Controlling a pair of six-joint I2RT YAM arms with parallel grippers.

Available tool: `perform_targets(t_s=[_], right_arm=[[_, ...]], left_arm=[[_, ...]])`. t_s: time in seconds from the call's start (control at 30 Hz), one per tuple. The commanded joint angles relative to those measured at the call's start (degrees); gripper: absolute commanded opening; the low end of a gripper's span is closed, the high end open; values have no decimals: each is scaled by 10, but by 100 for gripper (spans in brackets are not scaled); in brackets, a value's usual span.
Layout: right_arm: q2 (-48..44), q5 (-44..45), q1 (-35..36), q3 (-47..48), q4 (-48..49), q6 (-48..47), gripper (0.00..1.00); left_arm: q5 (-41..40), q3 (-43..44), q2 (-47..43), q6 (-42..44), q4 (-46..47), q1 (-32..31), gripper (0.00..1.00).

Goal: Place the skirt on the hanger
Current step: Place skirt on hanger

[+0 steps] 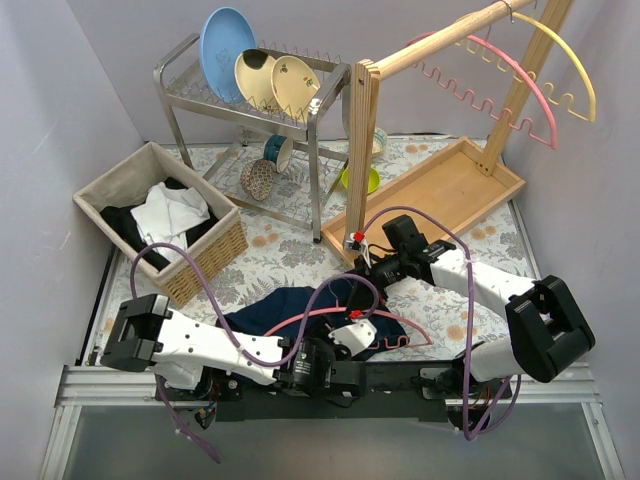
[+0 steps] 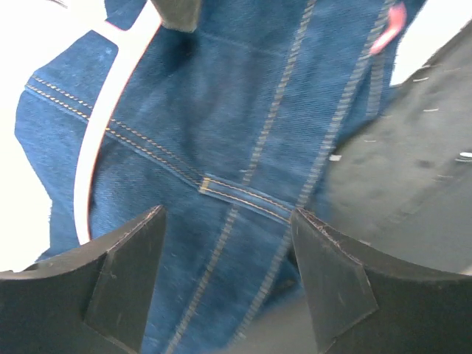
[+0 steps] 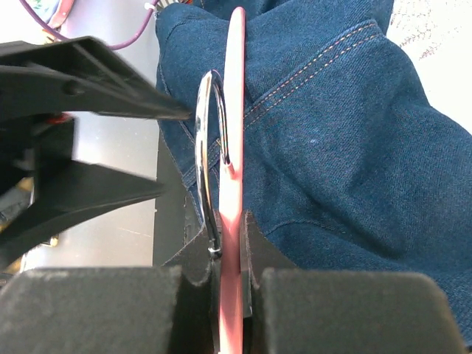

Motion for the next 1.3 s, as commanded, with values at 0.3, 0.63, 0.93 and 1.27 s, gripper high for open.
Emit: perform_targets(t_s=[0.3,0.63,0.93,1.27], right_arm=[[-2,-38,-2,25,-2,2,1],[-3,-40,-4,25,-4,1,1],[-7,-43,-5,25,-7,0,1],[-7,-49,-5,25,-8,-1,1]], left_arm=[[-56,-84,42,92,129,19,64],[19,-31,43,113,132,19,72],[22,-46,41,122,165,18,84],[-96,-44,94,67,115,18,78]])
